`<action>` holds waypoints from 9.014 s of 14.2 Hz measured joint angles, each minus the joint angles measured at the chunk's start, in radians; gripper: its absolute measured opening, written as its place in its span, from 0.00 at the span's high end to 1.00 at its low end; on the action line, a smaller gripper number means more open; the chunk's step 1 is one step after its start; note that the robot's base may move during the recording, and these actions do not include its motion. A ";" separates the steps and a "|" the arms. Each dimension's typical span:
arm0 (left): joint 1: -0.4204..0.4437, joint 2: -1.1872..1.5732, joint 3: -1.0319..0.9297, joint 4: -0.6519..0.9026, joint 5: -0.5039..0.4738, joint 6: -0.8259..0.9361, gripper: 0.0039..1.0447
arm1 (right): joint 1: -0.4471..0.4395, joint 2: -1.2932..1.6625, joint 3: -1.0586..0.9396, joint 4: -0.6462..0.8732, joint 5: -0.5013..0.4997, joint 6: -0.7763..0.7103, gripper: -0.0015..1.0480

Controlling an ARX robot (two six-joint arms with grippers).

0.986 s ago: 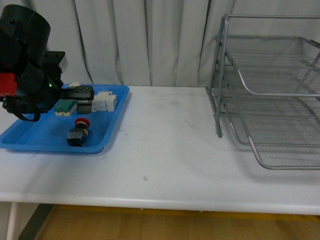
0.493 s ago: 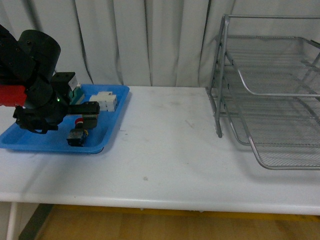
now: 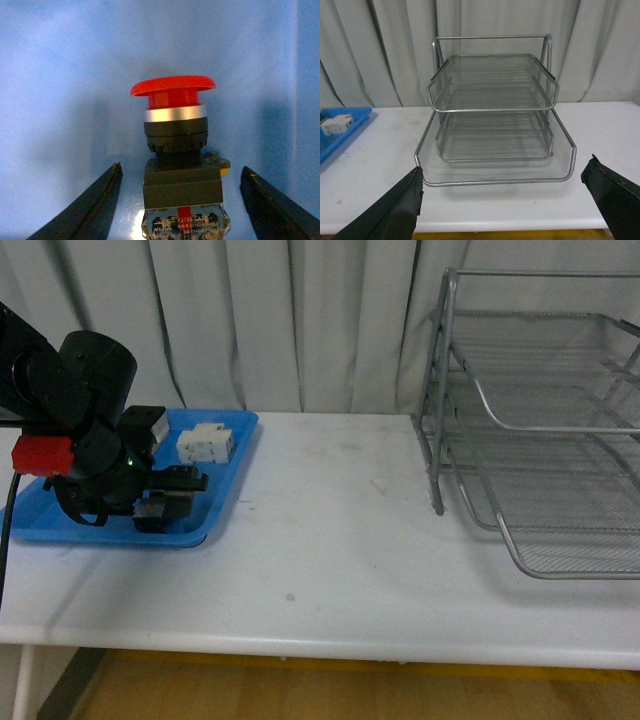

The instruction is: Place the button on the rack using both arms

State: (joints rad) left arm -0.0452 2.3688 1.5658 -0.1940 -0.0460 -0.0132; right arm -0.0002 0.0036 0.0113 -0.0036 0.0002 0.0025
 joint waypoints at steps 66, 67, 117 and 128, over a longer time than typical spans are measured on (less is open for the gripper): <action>-0.457 -0.802 -0.570 0.251 0.007 0.014 0.06 | 0.000 0.000 0.000 0.000 0.002 0.000 0.06; -0.430 -0.904 -0.648 0.263 0.002 0.024 0.06 | 0.000 0.000 0.000 0.000 0.002 0.000 0.06; 0.042 -2.360 -1.556 0.190 0.046 0.014 0.06 | 0.436 1.599 0.768 0.154 -0.033 0.290 0.98; 0.042 -2.360 -1.556 0.190 0.046 0.014 0.06 | 0.544 1.732 0.686 0.198 0.024 0.349 0.98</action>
State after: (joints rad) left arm -0.0029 0.0086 0.0093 -0.0036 -0.0002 0.0006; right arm 0.5442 1.7359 0.6975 0.1944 0.0242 0.3519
